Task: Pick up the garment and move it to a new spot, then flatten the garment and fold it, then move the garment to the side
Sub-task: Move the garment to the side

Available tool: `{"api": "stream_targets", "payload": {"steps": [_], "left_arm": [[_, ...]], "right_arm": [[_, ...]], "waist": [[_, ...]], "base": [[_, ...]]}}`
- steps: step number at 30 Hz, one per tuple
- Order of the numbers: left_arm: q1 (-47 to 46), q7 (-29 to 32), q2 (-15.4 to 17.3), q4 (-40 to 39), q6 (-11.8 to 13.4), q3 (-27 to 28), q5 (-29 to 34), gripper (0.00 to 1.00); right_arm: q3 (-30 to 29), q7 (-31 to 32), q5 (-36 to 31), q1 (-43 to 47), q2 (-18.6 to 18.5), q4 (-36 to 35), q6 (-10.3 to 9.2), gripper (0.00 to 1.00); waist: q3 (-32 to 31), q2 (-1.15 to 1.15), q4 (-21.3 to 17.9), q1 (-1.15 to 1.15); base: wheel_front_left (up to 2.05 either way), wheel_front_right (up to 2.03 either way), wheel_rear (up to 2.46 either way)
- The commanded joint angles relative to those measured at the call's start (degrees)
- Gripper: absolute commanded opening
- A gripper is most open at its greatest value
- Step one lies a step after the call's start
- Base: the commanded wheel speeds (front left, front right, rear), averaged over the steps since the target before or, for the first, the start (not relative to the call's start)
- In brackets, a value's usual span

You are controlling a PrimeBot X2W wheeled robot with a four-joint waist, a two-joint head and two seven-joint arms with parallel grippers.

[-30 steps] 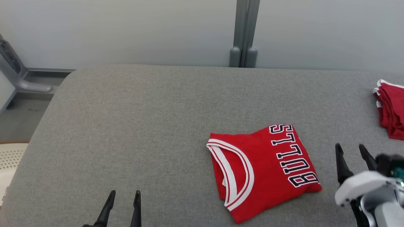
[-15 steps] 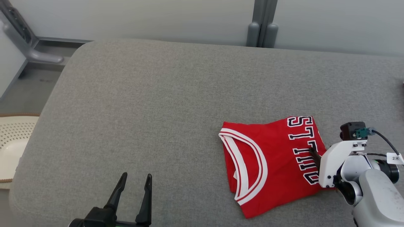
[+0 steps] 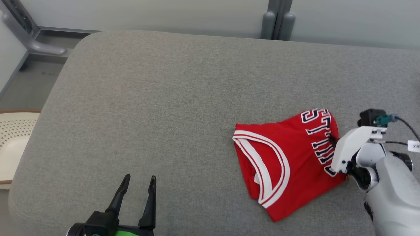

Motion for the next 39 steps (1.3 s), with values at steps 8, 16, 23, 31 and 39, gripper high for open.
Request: {"api": "stream_targets", "payload": {"steps": [8,16,23,31,39], "left_arm": [[-3.71,-0.14,0.04,-1.45,-0.41,-0.15,0.54,1.0],[-8.08,-0.14,2.49,-1.87,-0.44,-4.04,-0.14,1.0],[-8.24,-0.14,4.09,-1.72,-0.44,-4.69,-1.14,1.0],[-8.89,-0.15,4.38,-2.45,-0.45,-4.89,-1.2,1.0],[-9.52,-0.14,5.06,-2.66,-0.45,-3.7,-0.97,1.0]], "right_arm": [[-7.09,-2.27,-5.29,-14.13,-6.33,-2.46,-0.11,0.0],[-16.43,-0.49,-11.85,-23.27,-10.72,-3.79,-0.11,0.0],[-22.05,0.68,-16.26,-27.74,-12.0,-5.48,-0.11,0.0],[-28.08,2.05,-19.05,-31.9,-12.46,-7.05,-0.11,0.0],[-31.96,2.4,-24.01,-30.72,-12.14,-8.5,-0.11,1.0]], "waist": [[6.6,0.0,-8.12,0.0],[12.38,0.0,-9.51,0.0],[15.15,0.0,-8.88,0.0],[16.73,0.0,-8.69,0.0],[16.77,0.0,-9.55,0.0]], "base": [[0.0,0.0,0.0],[0.0,0.0,0.0],[0.0,0.0,0.0],[0.0,0.0,0.0],[0.0,0.0,0.0]]}}
